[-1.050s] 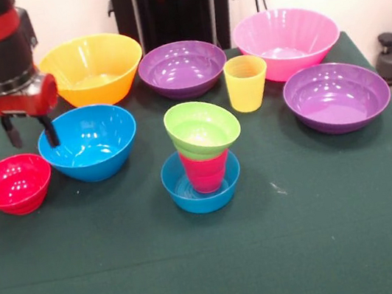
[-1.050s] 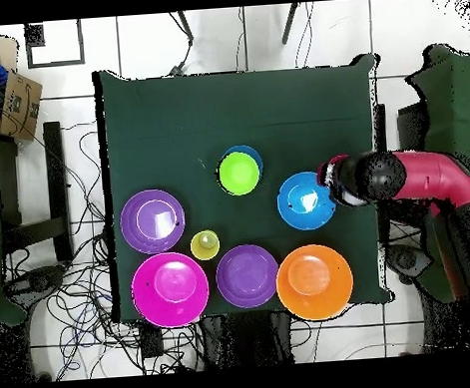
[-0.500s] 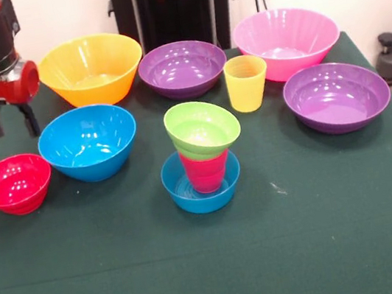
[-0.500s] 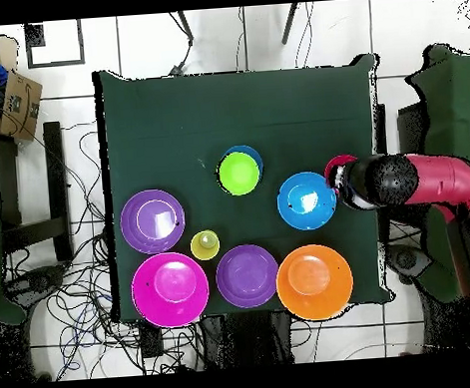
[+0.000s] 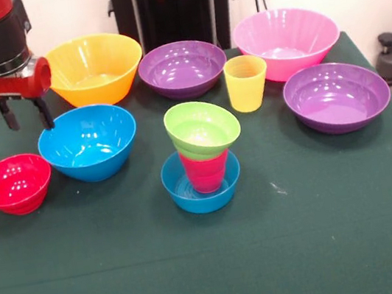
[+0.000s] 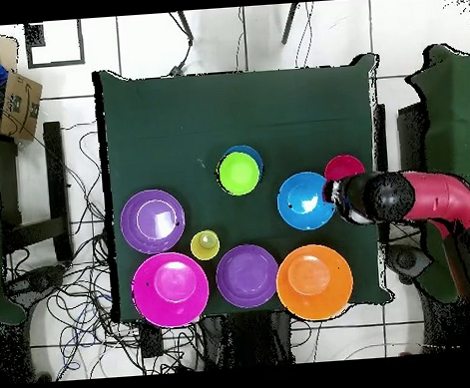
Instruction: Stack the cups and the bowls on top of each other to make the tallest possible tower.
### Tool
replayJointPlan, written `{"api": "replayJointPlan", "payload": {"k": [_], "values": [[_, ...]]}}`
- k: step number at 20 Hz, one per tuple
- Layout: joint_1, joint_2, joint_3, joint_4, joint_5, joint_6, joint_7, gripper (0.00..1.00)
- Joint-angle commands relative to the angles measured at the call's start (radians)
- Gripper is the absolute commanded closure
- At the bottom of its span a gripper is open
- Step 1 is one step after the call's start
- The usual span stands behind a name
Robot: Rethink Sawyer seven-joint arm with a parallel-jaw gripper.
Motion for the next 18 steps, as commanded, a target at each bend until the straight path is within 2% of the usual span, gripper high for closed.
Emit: {"api": "replayJointPlan", "payload": {"k": [1,11,18], "values": [[0.0,0.062,-0.034,0.085,-0.064,-0.075,-0.149,0.0],[-0.058,0.117,-0.015,0.096,-0.081,-0.116,-0.218,0.0],[-0.072,0.149,-0.009,0.109,-0.127,-0.199,-0.191,0.0]]}}
